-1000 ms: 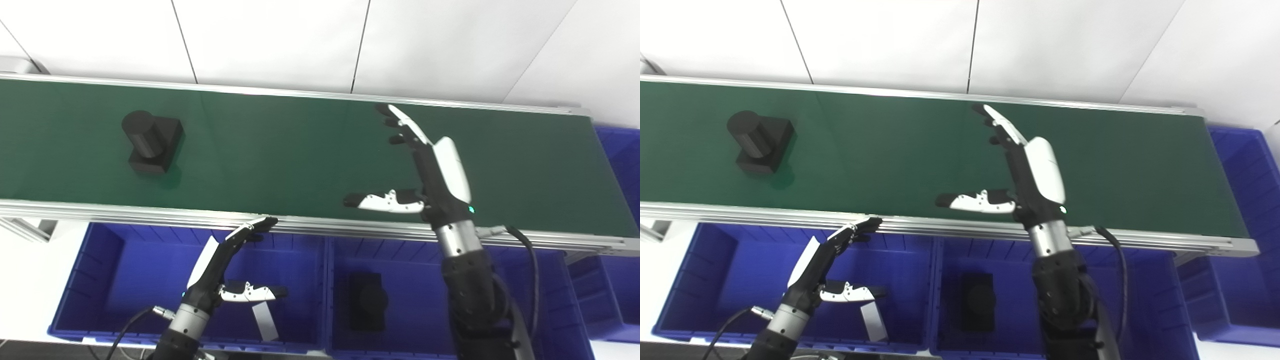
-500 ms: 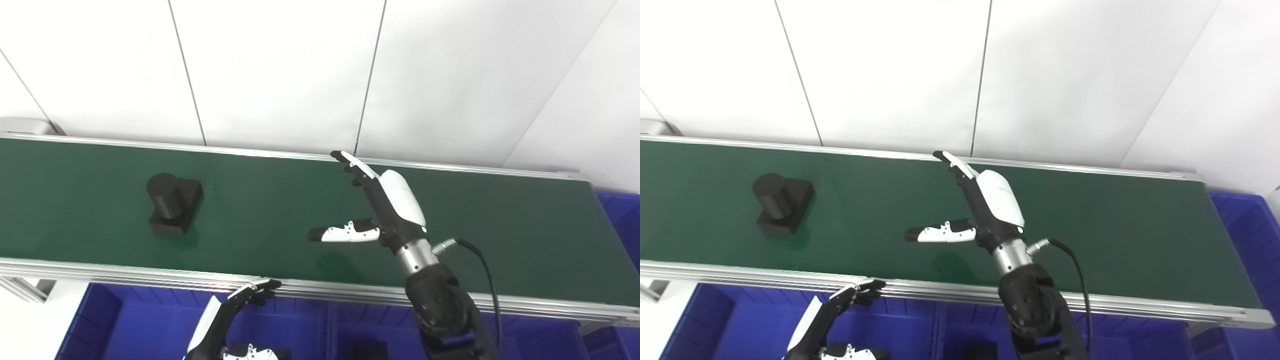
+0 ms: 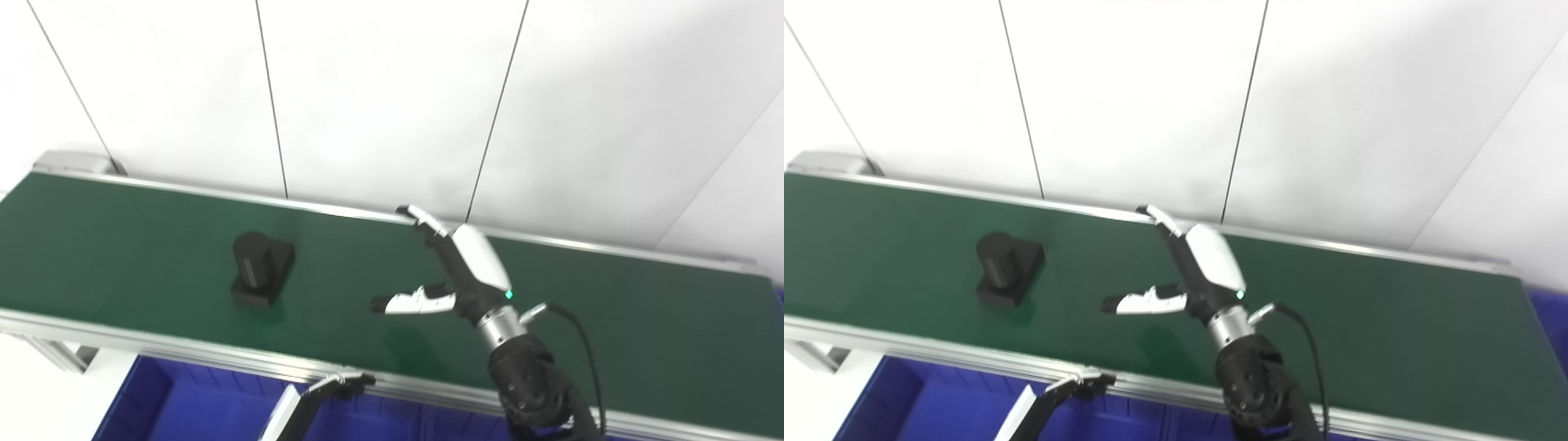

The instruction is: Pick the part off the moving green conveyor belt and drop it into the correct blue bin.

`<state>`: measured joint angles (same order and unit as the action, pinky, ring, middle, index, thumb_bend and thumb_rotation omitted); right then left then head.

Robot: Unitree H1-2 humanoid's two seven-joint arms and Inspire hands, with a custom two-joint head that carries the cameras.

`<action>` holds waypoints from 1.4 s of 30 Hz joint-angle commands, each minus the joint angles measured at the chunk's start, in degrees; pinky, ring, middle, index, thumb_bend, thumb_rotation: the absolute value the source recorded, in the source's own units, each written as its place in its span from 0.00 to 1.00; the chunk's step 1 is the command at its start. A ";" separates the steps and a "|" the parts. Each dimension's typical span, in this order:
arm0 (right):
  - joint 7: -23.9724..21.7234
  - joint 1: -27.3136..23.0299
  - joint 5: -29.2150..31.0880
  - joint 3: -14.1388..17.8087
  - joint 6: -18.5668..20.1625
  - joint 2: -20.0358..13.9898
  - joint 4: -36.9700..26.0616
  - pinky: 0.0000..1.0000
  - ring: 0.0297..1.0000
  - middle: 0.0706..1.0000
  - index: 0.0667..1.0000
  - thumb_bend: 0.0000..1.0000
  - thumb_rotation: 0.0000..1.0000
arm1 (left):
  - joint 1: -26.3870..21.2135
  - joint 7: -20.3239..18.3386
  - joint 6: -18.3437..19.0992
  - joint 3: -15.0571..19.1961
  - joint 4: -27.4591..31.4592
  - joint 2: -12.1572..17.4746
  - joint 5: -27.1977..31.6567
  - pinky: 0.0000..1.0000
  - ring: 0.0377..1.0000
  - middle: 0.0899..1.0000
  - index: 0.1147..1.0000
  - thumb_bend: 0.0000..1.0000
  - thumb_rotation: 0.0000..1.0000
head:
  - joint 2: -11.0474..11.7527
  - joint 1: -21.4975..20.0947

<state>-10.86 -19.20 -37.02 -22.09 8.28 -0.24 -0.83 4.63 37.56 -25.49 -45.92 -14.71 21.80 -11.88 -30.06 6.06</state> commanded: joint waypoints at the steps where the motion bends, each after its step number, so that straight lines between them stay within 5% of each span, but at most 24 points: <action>1: 0.21 -3.18 -0.21 -1.02 -0.25 1.70 0.03 0.80 0.87 0.90 0.90 0.94 0.50 | -0.44 2.34 -1.44 -0.50 2.17 1.01 -0.94 0.64 0.71 0.73 0.69 1.00 0.32 | -0.10 0.07; 16: 5.50 -7.59 -2.01 -4.31 -2.63 3.90 10.65 0.75 0.84 0.88 0.89 0.96 0.54 | 3.18 -0.15 -1.43 0.58 7.22 2.79 1.24 0.60 0.70 0.75 0.70 1.00 0.30 | -1.09 -0.65; 42: 10.94 -16.67 -2.27 -7.14 -2.36 8.04 26.28 0.82 0.85 0.88 0.88 0.93 0.50 | 7.00 -1.81 -1.43 2.43 10.62 3.19 -0.19 0.61 0.71 0.76 0.71 1.00 0.34 | -2.80 -2.07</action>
<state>-1.66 -32.67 -39.25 -29.18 8.13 6.22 26.23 11.58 35.29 -25.50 -43.71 -5.77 24.14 -10.81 -32.87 3.96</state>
